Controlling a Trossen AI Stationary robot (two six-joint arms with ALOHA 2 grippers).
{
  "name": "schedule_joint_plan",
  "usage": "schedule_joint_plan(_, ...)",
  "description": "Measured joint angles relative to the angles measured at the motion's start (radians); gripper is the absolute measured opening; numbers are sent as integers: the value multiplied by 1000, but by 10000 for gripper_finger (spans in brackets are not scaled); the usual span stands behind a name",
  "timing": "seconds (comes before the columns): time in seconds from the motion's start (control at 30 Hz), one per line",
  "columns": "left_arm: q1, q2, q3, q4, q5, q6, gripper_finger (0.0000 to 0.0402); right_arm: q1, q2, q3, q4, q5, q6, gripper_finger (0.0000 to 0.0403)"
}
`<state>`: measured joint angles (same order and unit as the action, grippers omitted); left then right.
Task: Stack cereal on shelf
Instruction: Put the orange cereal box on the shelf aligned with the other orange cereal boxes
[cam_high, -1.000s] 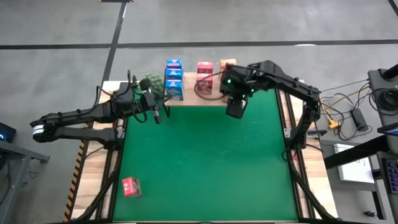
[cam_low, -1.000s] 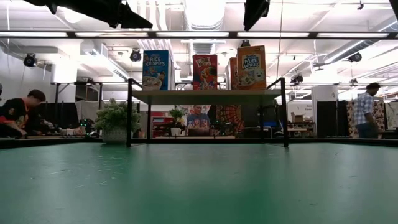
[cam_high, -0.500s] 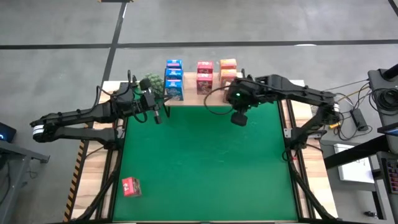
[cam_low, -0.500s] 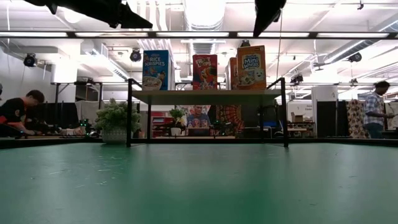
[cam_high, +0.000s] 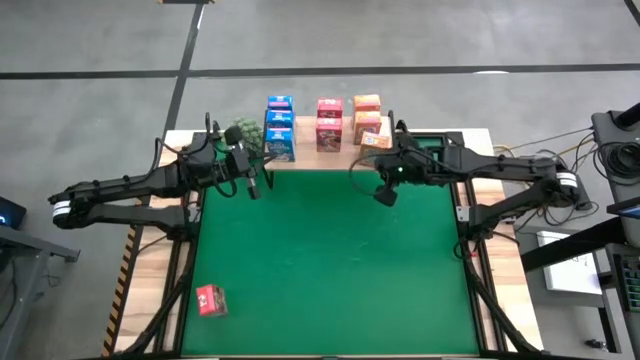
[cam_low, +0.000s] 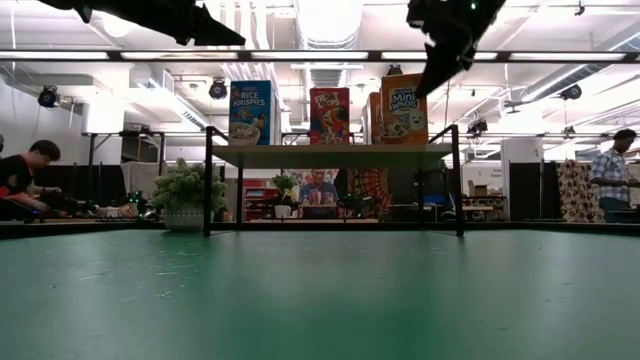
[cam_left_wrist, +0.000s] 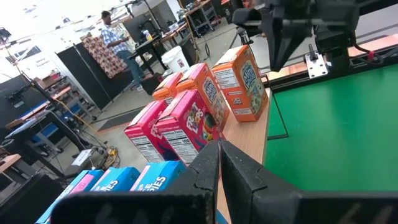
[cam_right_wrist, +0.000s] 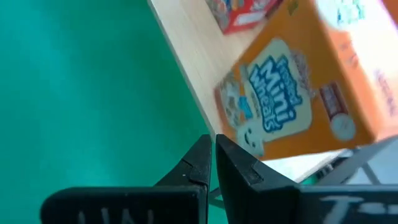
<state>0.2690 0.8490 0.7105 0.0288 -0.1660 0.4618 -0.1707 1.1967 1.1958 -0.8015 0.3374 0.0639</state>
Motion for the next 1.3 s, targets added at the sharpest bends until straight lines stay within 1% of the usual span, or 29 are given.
schedule_joint_plan(0.13, 0, 0, 0, 0, 0, 1, 0, 0, -11, -56, 54, 86, -1, 13)
schedule_joint_plan(0.3, 0, 0, 0, 1, 0, 1, 0, -7, -9, -86, 81, 133, -11, 13)
schedule_joint_plan(0.7, 0, 0, 0, 2, 0, 1, 0, -33, -9, -93, 87, 137, -13, 13)
schedule_joint_plan(1.3, 0, 0, 0, 1, 0, 2, 0, -39, -7, -110, 118, 163, -57, 13)
